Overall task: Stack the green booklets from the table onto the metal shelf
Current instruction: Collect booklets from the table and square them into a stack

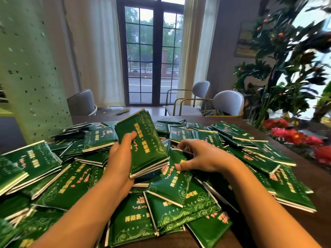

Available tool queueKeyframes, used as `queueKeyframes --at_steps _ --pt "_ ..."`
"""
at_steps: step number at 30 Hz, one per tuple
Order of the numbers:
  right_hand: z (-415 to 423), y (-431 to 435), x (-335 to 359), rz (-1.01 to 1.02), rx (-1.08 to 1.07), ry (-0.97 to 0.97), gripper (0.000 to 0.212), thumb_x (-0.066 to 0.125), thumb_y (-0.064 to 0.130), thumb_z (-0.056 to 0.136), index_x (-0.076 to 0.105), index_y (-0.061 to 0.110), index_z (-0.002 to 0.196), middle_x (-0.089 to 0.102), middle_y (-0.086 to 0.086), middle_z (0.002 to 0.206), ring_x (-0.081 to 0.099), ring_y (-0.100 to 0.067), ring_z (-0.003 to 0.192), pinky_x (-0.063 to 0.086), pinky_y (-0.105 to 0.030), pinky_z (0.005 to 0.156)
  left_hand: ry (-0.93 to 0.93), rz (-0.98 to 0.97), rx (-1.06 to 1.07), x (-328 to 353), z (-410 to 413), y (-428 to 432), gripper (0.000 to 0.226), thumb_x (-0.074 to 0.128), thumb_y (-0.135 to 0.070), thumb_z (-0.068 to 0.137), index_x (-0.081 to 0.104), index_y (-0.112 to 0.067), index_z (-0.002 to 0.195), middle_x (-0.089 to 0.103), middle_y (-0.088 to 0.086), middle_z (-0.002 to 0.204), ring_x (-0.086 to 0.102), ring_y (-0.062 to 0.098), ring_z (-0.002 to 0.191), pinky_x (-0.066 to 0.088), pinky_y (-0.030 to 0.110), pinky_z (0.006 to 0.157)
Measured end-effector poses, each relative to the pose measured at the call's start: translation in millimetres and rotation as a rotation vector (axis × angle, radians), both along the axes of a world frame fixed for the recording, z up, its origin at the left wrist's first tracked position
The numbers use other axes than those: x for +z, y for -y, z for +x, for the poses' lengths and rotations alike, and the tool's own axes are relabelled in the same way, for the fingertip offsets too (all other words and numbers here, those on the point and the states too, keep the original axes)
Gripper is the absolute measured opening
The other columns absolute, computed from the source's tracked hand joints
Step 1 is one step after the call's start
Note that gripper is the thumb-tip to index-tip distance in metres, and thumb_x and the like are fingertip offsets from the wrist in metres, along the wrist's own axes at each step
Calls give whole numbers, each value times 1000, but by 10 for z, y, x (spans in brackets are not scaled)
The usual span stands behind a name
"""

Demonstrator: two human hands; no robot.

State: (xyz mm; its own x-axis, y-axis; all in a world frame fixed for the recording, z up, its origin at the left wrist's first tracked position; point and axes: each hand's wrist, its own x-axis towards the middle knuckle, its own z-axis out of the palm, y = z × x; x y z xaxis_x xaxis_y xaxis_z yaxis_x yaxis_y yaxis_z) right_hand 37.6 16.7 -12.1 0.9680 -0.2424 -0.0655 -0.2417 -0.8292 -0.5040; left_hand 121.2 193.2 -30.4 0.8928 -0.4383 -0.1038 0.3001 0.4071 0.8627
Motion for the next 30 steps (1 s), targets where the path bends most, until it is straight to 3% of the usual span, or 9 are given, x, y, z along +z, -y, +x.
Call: queueKeyframes --at_steps 2,6,9,13,15,21,23,26,30 --pt "-7 16 13 166 22 135 39 72 27 81 53 24 115 56 3 101 63 -17 87 52 -19 66 6 10 -2 6 -10 7 38 59 -31 91 58 -12 123 72 8 82 70 24 63 58 42 58" --pt "-12 35 59 388 -24 428 37 63 10 87 54 29 117 53 -6 114 64 -25 92 58 -35 79 30 -3 7 12 -26 19 27 60 -26 92 61 -13 116 74 4 75 71 21 62 58 43 68" --pt "1 55 84 635 -132 682 37 60 8 90 55 27 122 57 -9 114 66 -22 88 58 -29 69 35 8 -3 1 -20 15 23 61 -25 92 62 -14 112 75 4 76 71 20 65 57 39 72" --pt "-20 58 129 858 -206 836 31 55 6 93 58 25 117 70 2 76 67 -13 63 56 -26 57 57 64 -80 -16 -24 23 20 59 -26 93 63 -15 109 74 6 78 71 20 66 58 36 65" --pt "-33 35 148 845 -180 836 31 52 4 94 58 26 115 70 9 66 66 -8 60 54 -21 56 111 108 -103 -37 -35 28 21 58 -27 93 63 -15 109 75 6 83 71 21 71 57 35 68" --pt "75 -268 39 756 -74 907 31 51 0 93 62 25 108 67 0 89 64 -5 70 51 -19 62 242 182 -147 -63 -103 74 23 54 -27 94 62 -16 113 75 7 98 69 26 92 52 47 91" --pt "132 -366 -8 574 -51 986 32 54 -2 91 61 24 109 66 2 95 62 -1 78 49 -15 70 241 150 -169 -53 -136 84 31 56 -35 91 61 -15 115 73 9 103 69 27 96 52 47 91" --pt "230 -455 -27 420 -37 1026 34 57 0 88 59 24 113 63 7 96 59 1 87 44 -11 79 271 123 -203 -47 -141 78 59 63 -50 70 59 -14 117 73 9 104 70 27 95 54 46 87" --pt "352 -467 20 284 -25 926 34 58 2 86 61 21 115 59 5 95 54 -1 87 39 -9 76 279 133 -201 -47 -142 85 40 66 -28 81 57 -14 117 74 10 99 72 26 86 58 39 75"
